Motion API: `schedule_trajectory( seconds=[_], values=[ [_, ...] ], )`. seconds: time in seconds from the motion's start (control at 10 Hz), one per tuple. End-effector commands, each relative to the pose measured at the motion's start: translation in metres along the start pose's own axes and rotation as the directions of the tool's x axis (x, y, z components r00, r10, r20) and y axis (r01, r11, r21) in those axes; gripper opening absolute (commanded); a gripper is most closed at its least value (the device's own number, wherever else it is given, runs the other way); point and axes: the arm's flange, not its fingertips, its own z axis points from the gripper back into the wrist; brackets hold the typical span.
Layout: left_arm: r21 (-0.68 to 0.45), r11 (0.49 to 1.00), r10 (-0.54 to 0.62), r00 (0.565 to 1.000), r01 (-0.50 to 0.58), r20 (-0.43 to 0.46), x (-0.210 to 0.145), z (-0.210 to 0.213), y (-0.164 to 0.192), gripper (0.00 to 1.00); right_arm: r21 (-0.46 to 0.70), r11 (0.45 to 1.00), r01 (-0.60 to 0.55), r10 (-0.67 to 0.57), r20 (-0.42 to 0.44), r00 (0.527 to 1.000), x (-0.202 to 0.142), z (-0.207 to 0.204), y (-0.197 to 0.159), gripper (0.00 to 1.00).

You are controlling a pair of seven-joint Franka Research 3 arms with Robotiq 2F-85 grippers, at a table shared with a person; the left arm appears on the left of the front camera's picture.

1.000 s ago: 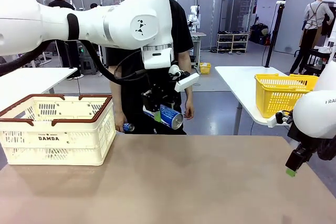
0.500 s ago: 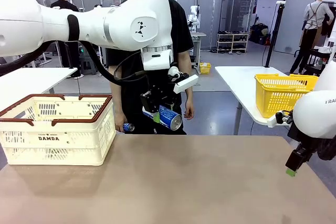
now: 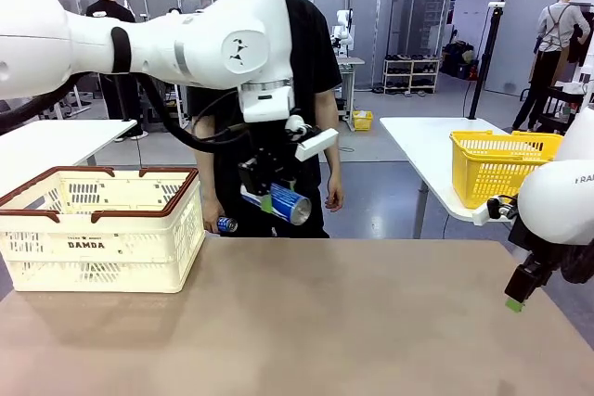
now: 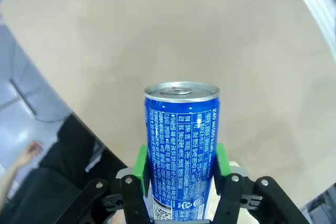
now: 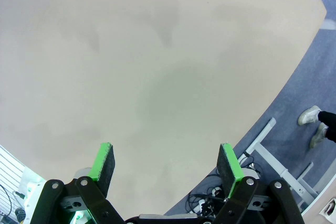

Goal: Place the drinks into the Shopping basket.
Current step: Pick up one drink and place it into the Shopping basket.

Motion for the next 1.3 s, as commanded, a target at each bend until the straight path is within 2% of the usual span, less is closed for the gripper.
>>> schedule_trajectory(
  seconds=[0.0, 0.3, 0.5, 0.7, 0.9, 1.1, 1.2],
  values=[
    [0.043, 0.992, 0.124, 0.992, -0.122, -0.030, -0.067, 0.024, -0.010, 0.56, -0.002, 1.000, 0.003, -0.003, -0.001, 1.000, 0.000, 0.001, -0.001, 0.98],
    [0.037, 0.965, 0.261, 0.964, -0.259, -0.059, -0.174, 0.042, -0.046, 0.56, -0.002, 1.000, 0.003, -0.003, -0.001, 1.000, 0.000, 0.001, -0.001, 0.98],
    [0.041, 0.938, 0.345, 0.938, -0.343, -0.043, -0.222, 0.052, -0.072, 0.56, -0.002, 1.000, 0.003, -0.003, -0.001, 1.000, 0.000, 0.001, -0.001, 0.98],
    [0.064, 0.928, 0.370, 0.929, -0.368, -0.010, -0.267, 0.050, -0.086, 0.56, -0.002, 1.000, 0.003, -0.003, -0.001, 1.000, 0.000, 0.001, -0.001, 0.98],
    [0.093, 0.937, 0.341, 0.940, -0.338, -0.013, -0.290, 0.050, -0.094, 0.56, -0.002, 1.000, 0.003, -0.003, -0.001, 1.000, 0.000, 0.001, -0.001, 0.98],
    [0.135, 0.935, 0.337, 0.940, -0.327, -0.053, -0.295, 0.058, -0.101, 0.56, -0.002, 1.000, 0.003, -0.003, -0.001, 1.000, 0.000, 0.001, -0.001, 0.98],
    [0.068, 0.928, 0.369, 0.928, -0.366, -0.046, -0.293, 0.043, -0.100, 0.56, -0.002, 1.000, 0.003, -0.003, -0.001, 1.000, 0.000, 0.001, -0.001, 0.98]
  ],
)
